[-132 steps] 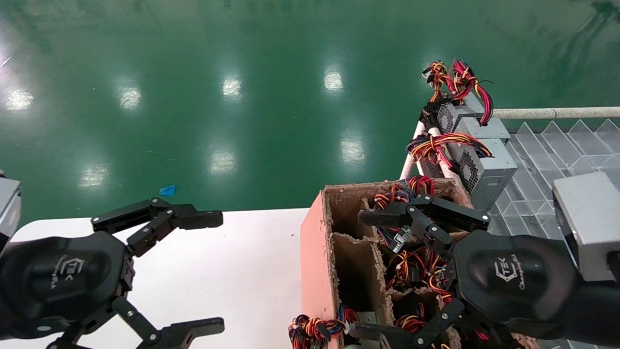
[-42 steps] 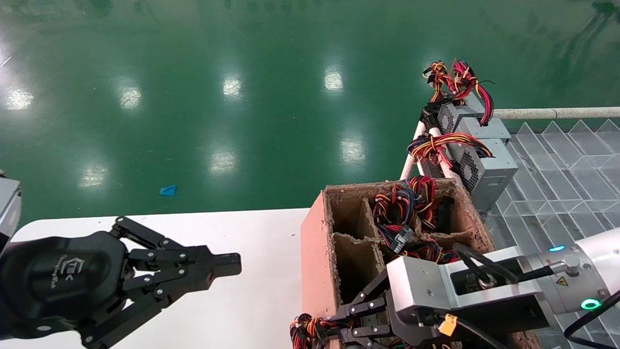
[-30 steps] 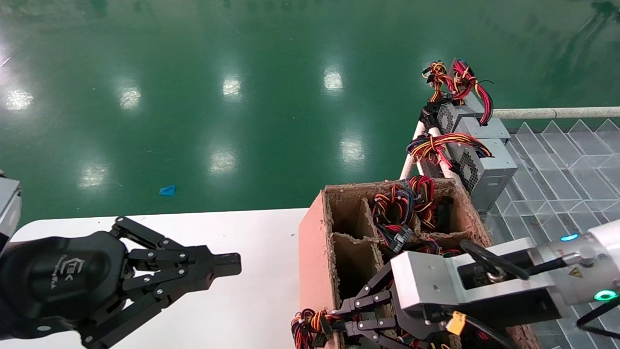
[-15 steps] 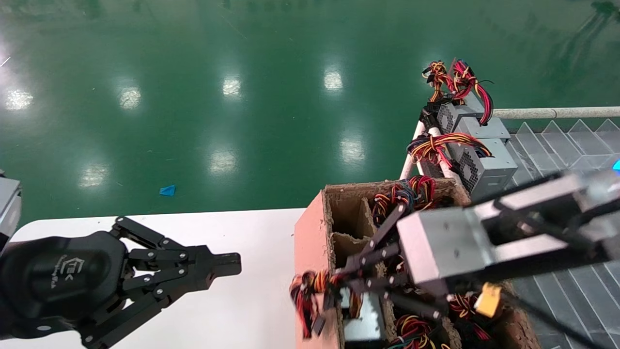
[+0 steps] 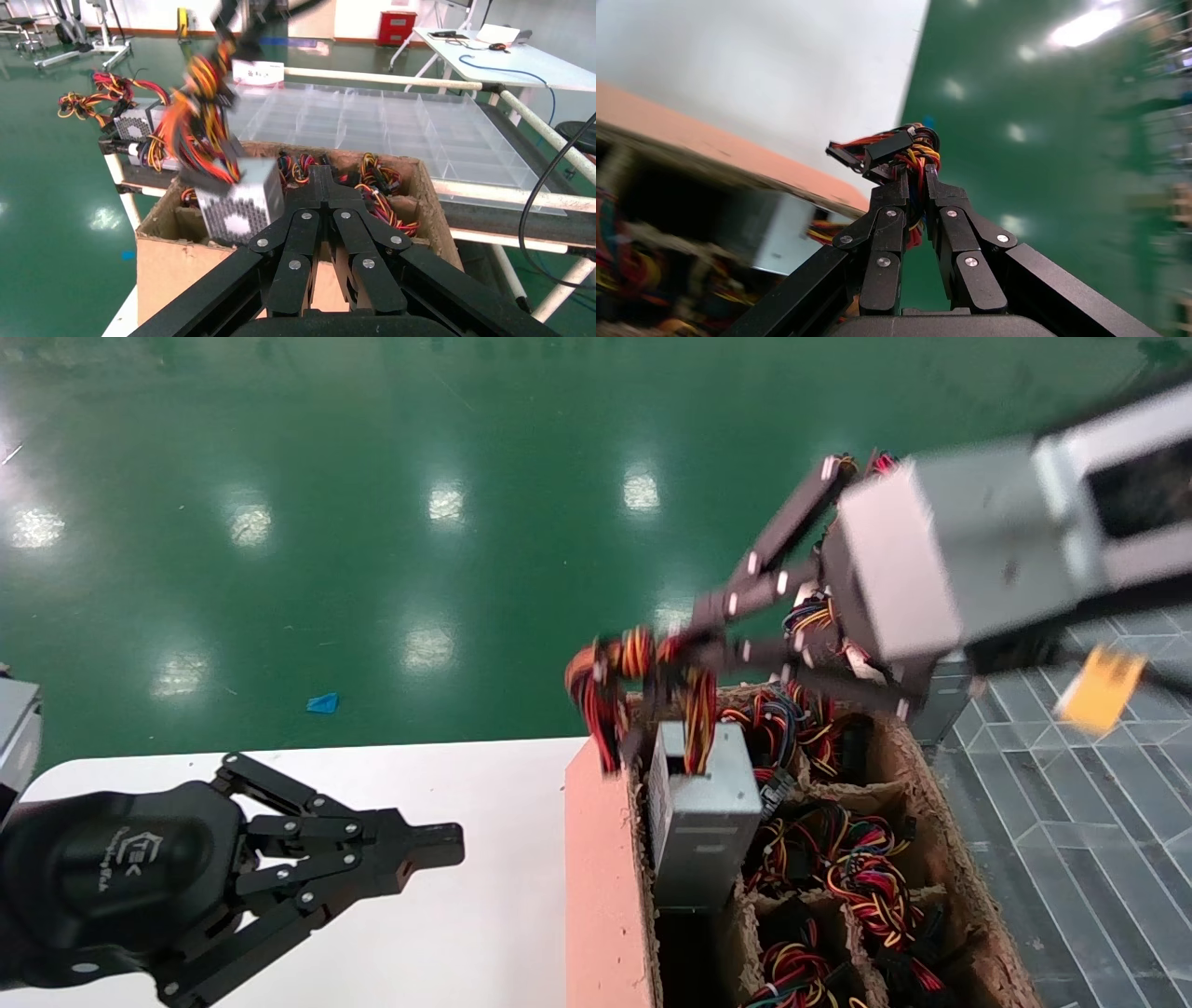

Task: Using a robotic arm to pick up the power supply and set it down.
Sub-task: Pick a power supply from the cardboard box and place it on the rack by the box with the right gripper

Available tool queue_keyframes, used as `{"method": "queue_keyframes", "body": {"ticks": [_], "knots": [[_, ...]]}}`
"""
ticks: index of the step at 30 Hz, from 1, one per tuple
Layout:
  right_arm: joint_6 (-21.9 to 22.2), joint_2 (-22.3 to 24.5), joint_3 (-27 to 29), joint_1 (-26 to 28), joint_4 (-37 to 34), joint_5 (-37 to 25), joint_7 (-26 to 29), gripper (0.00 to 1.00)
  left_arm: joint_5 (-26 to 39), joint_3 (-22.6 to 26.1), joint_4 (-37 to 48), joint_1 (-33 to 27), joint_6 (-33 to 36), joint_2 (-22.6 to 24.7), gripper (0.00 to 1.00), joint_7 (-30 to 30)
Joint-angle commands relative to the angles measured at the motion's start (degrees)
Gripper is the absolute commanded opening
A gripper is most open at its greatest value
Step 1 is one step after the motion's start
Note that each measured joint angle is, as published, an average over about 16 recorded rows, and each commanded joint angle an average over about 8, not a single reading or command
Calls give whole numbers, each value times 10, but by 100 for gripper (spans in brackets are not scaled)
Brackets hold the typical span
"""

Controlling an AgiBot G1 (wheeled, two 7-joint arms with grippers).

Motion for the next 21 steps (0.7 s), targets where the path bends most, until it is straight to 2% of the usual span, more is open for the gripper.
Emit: {"method": "queue_keyframes", "body": {"ticks": [1, 12, 21], "knots": [[3, -3, -1, 23, -3, -4, -10, 0, 0, 0, 0, 0, 0, 0, 0, 0], [-1, 2, -4, 102, -33, -27, -35, 0, 0, 0, 0, 0, 0, 0, 0, 0], [-3, 38, -18, 146, -30, -44, -27, 0, 0, 0, 0, 0, 0, 0, 0, 0]]}}
